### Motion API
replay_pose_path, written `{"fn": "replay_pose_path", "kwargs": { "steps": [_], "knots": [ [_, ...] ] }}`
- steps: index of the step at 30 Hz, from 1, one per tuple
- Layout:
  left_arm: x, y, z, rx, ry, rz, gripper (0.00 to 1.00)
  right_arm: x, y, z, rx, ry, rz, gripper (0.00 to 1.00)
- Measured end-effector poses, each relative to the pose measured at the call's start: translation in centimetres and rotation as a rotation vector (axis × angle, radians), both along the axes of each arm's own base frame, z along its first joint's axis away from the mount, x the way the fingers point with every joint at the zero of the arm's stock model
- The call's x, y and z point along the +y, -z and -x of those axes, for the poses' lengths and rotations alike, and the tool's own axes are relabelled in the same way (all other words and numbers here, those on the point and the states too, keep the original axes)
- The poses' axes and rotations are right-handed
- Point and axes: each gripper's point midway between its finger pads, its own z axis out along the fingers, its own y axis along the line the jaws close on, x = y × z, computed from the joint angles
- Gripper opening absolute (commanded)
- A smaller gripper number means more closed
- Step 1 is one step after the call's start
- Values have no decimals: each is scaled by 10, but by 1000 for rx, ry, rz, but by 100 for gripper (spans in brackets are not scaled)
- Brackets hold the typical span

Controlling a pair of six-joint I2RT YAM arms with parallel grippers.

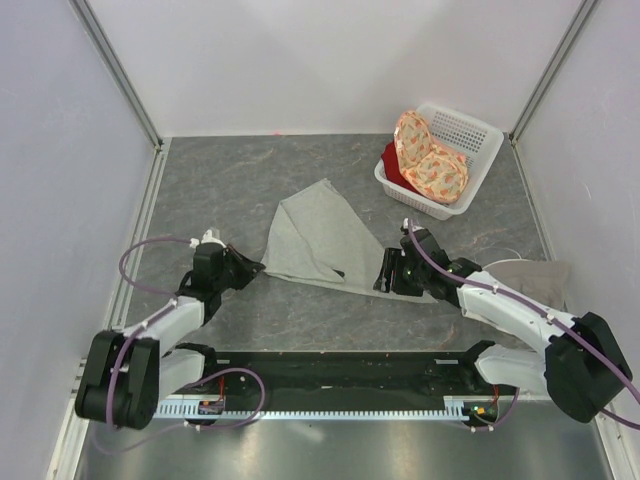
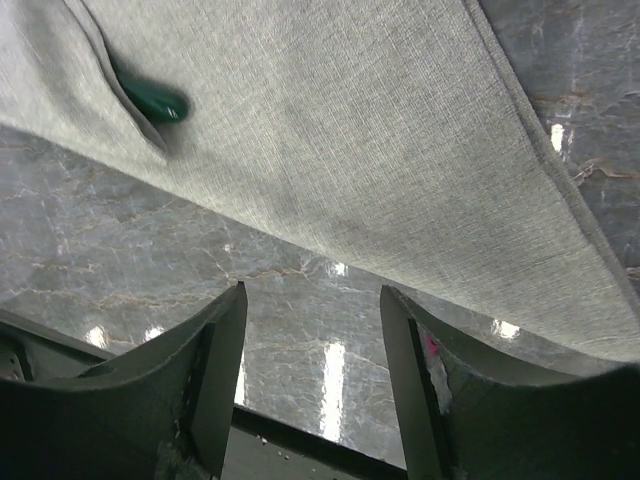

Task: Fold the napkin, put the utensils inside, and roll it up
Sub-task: Fold the napkin

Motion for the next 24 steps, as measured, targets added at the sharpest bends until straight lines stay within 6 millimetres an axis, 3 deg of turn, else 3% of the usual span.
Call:
{"fn": "replay_pose_path", "kwargs": {
  "steps": [3, 5, 6, 7, 10, 12, 13, 15, 17, 19, 24],
  "knots": [
    [-5, -6, 14, -25, 3, 4, 4, 1, -1, -4, -11, 39, -26, 69],
    [-6, -6, 22, -27, 5, 6, 14, -2, -2, -3, -19, 76, -54, 70],
    [-6, -4, 26, -21, 7, 4, 23, -4, -1, -3, -24, 97, -68, 70],
    [-6, -1, 31, -14, 8, 4, 44, -8, -1, -1, -26, 121, -79, 70],
    [-5, 6, 44, 17, 10, 4, 80, -18, -3, 0, -39, 196, -123, 71],
    [-4, 6, 50, 31, 13, 0, 88, -26, -3, 2, -48, 247, -151, 70],
    [-4, 4, 52, 33, 16, -6, 100, -29, -3, 4, -51, 265, -160, 69],
    [-3, -4, 52, 33, 29, -24, 100, -38, -2, 6, -59, 315, -176, 67],
    [-3, -22, 47, 27, 47, -47, 100, -48, 0, 10, -63, 370, -186, 63],
    [-6, -57, 32, -17, 85, -79, 100, -58, 0, 13, -68, 427, -199, 59],
    [-21, -160, -10, -202, 229, -161, 100, -75, -1, 17, -74, 557, -226, 52]
  ]
}}
